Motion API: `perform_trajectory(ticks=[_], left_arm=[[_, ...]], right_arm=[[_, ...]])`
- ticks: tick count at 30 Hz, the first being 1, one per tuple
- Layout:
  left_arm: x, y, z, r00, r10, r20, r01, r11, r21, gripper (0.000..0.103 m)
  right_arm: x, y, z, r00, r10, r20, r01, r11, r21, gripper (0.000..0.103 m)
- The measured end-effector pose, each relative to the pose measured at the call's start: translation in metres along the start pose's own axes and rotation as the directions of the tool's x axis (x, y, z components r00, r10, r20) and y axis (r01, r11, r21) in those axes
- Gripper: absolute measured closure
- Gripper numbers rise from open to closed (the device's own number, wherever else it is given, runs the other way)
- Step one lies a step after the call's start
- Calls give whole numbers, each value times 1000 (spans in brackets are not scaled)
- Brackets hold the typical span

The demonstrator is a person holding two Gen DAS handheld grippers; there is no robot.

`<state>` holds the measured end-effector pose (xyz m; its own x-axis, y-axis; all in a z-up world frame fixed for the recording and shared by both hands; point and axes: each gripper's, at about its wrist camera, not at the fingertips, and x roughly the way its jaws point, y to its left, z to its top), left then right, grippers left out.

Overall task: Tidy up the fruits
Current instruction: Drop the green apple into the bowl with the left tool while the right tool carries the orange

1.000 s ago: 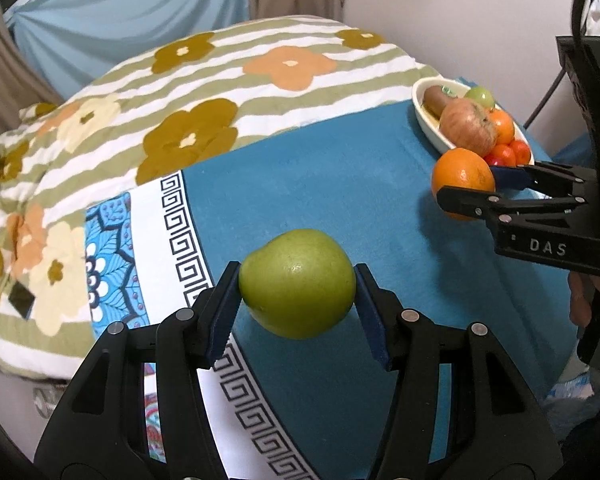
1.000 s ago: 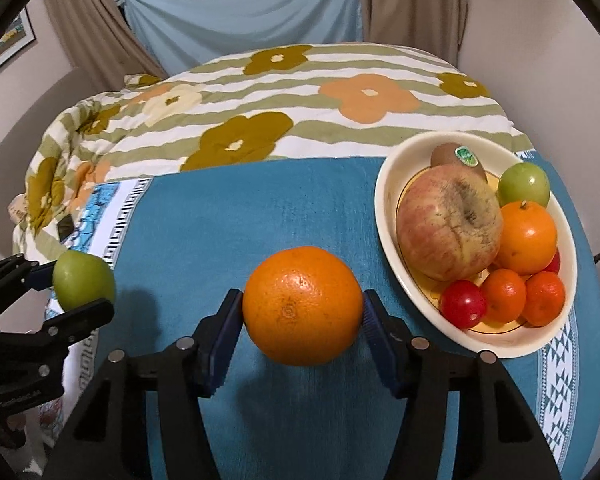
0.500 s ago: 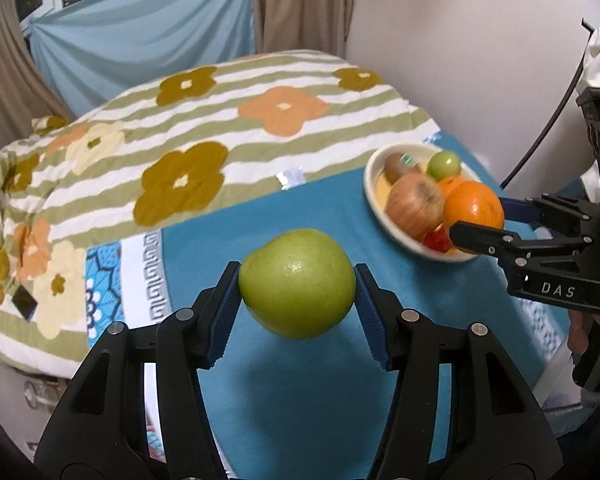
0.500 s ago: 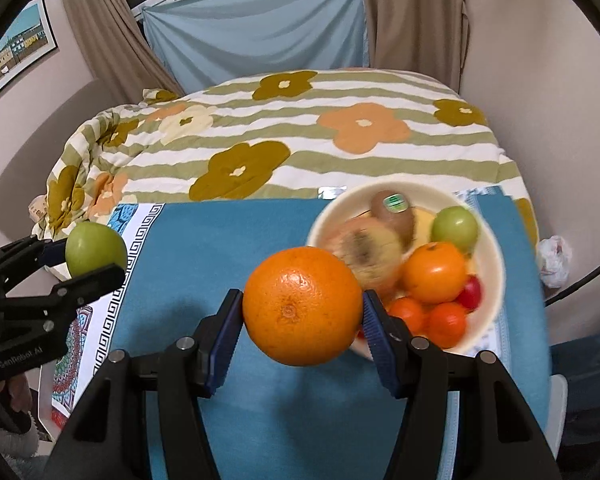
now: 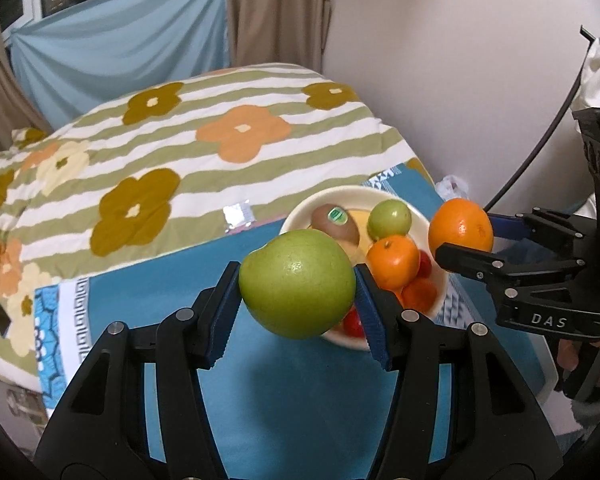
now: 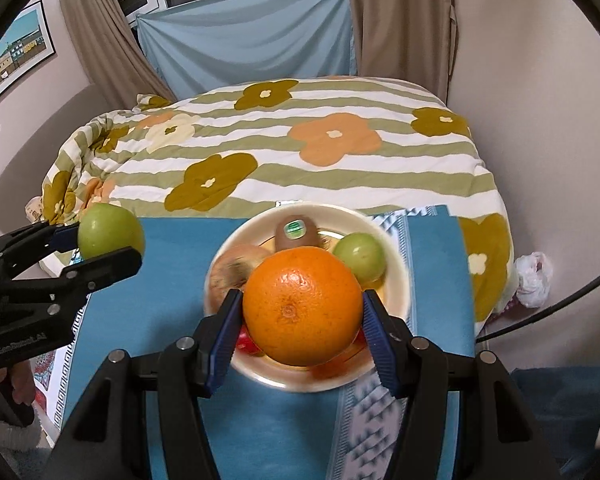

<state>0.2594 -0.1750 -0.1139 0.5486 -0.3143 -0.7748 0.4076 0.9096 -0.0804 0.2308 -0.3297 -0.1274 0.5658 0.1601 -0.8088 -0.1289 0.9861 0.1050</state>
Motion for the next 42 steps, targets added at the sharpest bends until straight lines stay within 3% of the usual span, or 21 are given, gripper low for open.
perform_trajectory(ticks=[17, 24, 26, 28, 36, 42], left_arm=[[111, 6, 45, 996, 7, -91, -11, 999, -46, 43], [122, 7, 42, 993, -23, -114, 18, 999, -44, 43], [120, 8, 42, 994, -36, -103, 31, 998, -53, 33], [115, 9, 42, 996, -36, -83, 31, 998, -55, 3], [93, 19, 40, 998, -44, -42, 39, 994, -103, 2], [72, 30, 25, 999, 1, -45, -8, 988, -157, 2]], right_arm=[[45, -46, 33, 998, 64, -8, -64, 997, -33, 48], [57, -52, 38, 997, 80, -8, -81, 996, -26, 48], [59, -53, 39, 997, 82, -7, -82, 996, -21, 48], [60, -54, 40, 997, 83, -7, -83, 996, -19, 48], [61, -54, 45, 996, 89, -5, -89, 996, -20, 48], [66, -50, 54, 993, 117, -11, -118, 991, -61, 48]])
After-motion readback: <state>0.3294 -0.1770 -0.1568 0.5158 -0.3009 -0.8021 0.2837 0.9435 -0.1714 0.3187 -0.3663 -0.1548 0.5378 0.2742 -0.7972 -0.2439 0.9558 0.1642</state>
